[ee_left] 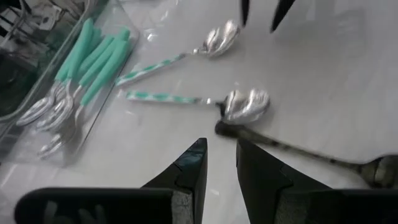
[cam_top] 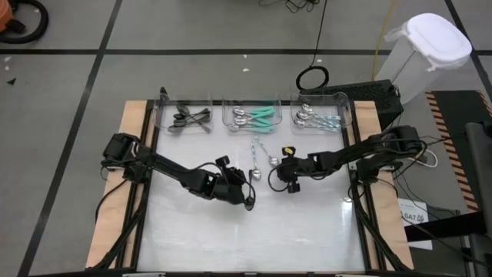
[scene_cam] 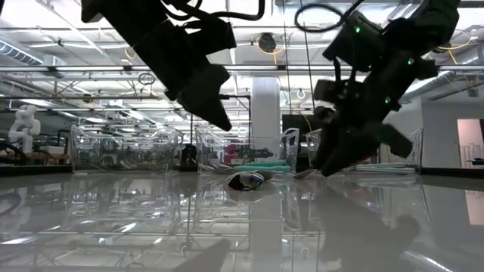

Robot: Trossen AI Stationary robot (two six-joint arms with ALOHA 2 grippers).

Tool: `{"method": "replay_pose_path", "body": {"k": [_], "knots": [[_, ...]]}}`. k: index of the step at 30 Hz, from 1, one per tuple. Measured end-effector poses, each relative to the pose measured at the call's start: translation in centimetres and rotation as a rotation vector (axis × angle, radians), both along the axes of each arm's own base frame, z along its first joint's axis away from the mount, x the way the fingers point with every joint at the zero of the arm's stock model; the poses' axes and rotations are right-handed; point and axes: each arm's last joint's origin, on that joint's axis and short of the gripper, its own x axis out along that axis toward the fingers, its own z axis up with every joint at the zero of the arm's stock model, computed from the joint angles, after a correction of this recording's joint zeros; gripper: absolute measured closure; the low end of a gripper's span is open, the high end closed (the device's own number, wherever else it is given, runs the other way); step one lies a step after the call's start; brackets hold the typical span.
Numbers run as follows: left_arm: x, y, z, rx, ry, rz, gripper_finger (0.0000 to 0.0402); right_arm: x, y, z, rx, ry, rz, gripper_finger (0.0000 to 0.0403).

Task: Sort silverware by color (type)
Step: Put the green patterned spoon into the right transparent bin

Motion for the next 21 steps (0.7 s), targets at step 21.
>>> {"method": "replay_pose_path", "body": {"k": [21], "knots": [[0.24,0.83,0.02,0.001,0.007,0.007,0.0314,0.68,-0.56,-0.46,-0.267,0.000,-0.010,0.0273]]}}
